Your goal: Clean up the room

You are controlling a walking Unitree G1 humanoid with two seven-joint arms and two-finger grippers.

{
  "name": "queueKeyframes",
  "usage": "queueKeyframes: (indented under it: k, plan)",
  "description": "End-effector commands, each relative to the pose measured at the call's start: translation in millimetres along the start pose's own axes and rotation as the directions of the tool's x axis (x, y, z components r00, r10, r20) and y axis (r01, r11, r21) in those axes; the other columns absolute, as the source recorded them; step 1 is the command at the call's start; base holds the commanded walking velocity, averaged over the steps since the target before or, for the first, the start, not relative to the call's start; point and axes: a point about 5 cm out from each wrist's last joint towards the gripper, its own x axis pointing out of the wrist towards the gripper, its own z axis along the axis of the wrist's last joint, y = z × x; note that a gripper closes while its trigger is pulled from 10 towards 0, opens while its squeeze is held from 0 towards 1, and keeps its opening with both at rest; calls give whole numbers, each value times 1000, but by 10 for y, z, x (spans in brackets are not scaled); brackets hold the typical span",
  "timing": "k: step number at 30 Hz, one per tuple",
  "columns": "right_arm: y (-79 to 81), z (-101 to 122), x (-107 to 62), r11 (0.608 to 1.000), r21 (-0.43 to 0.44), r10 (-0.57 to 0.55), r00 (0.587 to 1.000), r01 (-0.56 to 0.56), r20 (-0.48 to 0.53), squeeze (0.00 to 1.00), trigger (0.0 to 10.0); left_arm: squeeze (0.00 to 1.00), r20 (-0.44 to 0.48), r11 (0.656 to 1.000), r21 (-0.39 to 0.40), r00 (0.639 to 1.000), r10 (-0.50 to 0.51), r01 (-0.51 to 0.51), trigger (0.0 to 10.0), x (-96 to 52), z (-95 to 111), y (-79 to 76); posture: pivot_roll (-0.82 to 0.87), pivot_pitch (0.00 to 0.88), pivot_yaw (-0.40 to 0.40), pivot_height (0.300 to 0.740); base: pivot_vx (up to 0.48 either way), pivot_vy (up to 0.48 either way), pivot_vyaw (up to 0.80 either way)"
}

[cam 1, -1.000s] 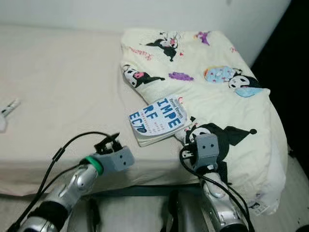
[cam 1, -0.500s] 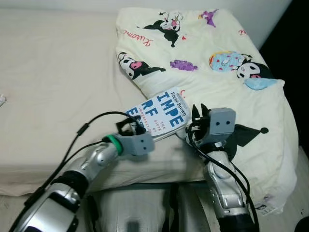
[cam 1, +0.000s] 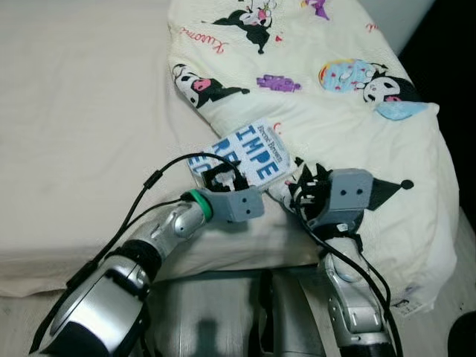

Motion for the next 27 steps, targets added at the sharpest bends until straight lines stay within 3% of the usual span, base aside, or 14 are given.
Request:
queueKeyframes:
  k: [1, 4, 5, 6, 8, 10, 11, 12, 16, 17, 18, 19, 20, 27]
  plan:
    - [-9, -43, -57, 1000, -2, -10, 999, 10, -31, 0, 10000, 812, -64, 1000, -21, 998, 0, -2, 10000, -27, -95, -6, -199, 339, 28, 515, 0, 0, 0]
    - [-13, -47, -82, 1000, -3, -12, 999, 12, -37, 0, 10000, 737, -125, 996, -89, 992, -20, 9, 10000, -38, -159, -23, -204, 345, 28, 515, 0, 0, 0]
    - [-15, -48, -93, 1000, -4, -13, 999, 12, -41, 0, 10000, 0, -179, 982, -188, 983, -40, 6, 10000, -50, -216, -39, -207, 350, 32, 515, 0, 0, 0]
    - [-15, -48, -93, 1000, -4, -13, 999, 12, -41, 0, 10000, 0, -179, 982, -188, 983, -40, 6, 10000, -50, -216, -39, -207, 350, 32, 515, 0, 0, 0]
    - [-16, -45, -109, 1000, -6, -14, 999, 14, -47, 0, 10000, 0, -240, 944, -330, 969, -64, -19, 10000, -71, -286, -63, -214, 352, 34, 515, 0, 0, 0]
    - [-21, -42, -112, 1000, -7, -15, 999, 15, -49, 0, 10000, 0, -256, 960, -279, 965, -57, -17, 10000, -78, -305, -59, -215, 353, 33, 515, 0, 0, 0]
    - [-29, -32, -112, 1000, -9, -19, 998, 18, -52, 0, 10000, 0, -266, 1000, -2, 964, -13, 13, 10000, -91, -333, -36, -215, 354, 34, 515, 0, 0, 0]
    - [-31, -28, -111, 1000, -10, -20, 998, 19, -54, 0, 10000, 0, -254, 993, 113, 967, 4, 25, 10000, -97, -339, -28, -215, 354, 34, 515, 0, 0, 0]
    - [-31, -22, -111, 1000, -11, -21, 998, 20, -56, 0, 10000, 0, -282, 981, 188, 959, 9, 46, 10000, -134, -403, -28, -216, 353, 35, 515, 0, 0, 0]
    - [-31, -21, -112, 1000, -11, -21, 998, 21, -57, 0, 10000, 0, -291, 980, 191, 957, -3, 61, 8314, -154, -429, -37, -216, 353, 34, 515, 0, 0, 0]
    - [-32, -19, -113, 1000, -12, -21, 998, 21, -58, 0, 10000, 0, -301, 974, 210, 953, -22, 89, 2510, -186, -470, -47, -216, 352, 34, 515, 0, 0, 0]
    - [-33, -18, -115, 1000, -12, -21, 998, 21, -59, 0, 10000, 0, -306, 969, 222, 951, -37, 109, 2510, -205, -493, -53, -216, 352, 34, 515, 0, 0, 0]
    - [-34, -16, -115, 1000, -12, -21, 998, 21, -60, 0, 10000, 0, -316, 965, 228, 947, -51, 128, 0, -230, -524, -58, -216, 352, 34, 515, 0, 0, 0]
    - [-40, -25, -120, 1000, -12, -22, 997, 22, -67, 0, 10000, 0, -332, 941, 329, 943, 33, 83, 0, -311, -643, 76, -203, 343, 33, 515, 0, 0, 0]
